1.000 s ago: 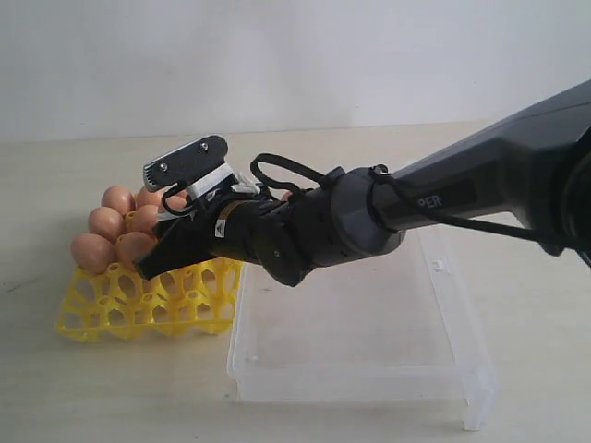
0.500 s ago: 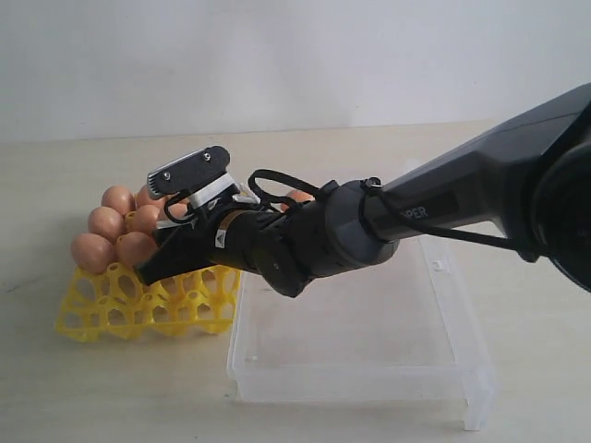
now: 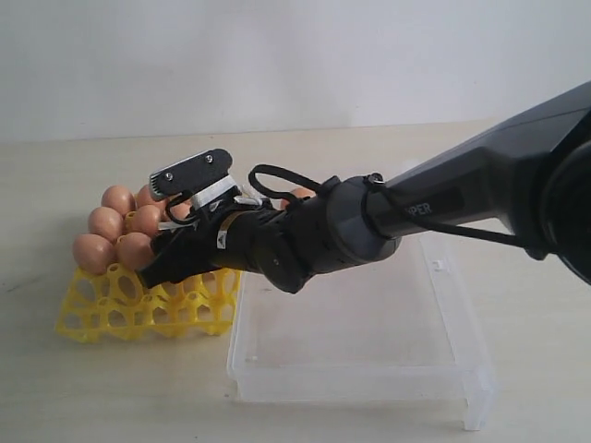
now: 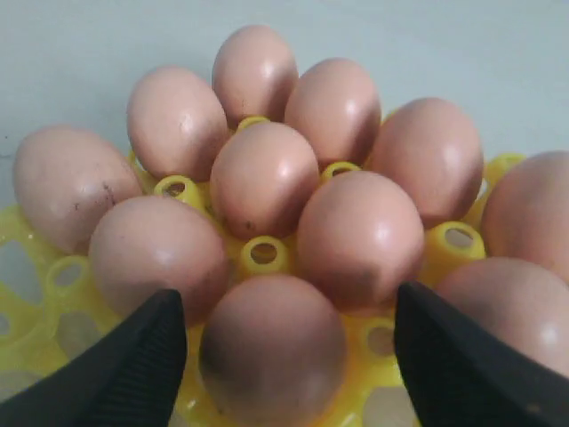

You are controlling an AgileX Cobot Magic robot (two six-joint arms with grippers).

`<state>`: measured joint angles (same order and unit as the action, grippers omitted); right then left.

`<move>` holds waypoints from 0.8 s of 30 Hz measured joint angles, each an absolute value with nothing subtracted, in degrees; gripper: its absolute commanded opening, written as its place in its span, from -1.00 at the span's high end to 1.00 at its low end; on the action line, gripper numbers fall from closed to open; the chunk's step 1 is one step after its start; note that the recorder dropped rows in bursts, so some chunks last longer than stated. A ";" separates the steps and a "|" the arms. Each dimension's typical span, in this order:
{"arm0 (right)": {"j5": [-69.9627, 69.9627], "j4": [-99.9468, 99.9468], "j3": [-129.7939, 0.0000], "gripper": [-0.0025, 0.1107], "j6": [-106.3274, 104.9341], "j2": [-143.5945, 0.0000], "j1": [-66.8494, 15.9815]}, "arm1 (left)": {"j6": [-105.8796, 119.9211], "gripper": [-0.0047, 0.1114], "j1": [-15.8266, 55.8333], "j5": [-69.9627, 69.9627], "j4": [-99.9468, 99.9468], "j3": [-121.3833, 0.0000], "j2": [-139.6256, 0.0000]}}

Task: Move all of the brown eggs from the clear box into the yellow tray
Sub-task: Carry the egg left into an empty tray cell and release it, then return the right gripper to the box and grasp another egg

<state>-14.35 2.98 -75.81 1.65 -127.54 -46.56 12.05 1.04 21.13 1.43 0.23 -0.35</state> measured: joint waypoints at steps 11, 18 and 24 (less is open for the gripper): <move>14.32 -2.11 -75.81 -0.06 2.68 -107.93 -46.05 | 12.05 0.92 1.04 21.13 1.43 0.23 -0.35; 32.89 -18.03 -75.93 -0.06 36.79 -104.60 -40.08 | 12.05 0.92 1.04 21.13 1.43 0.23 -0.35; 29.00 -20.13 -75.93 -0.06 59.86 -108.46 -34.36 | 12.05 0.92 1.04 21.13 1.43 0.23 -0.35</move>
<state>29.00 -20.13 -75.93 59.86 -108.46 -34.36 12.05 1.04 21.13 1.43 0.23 -0.35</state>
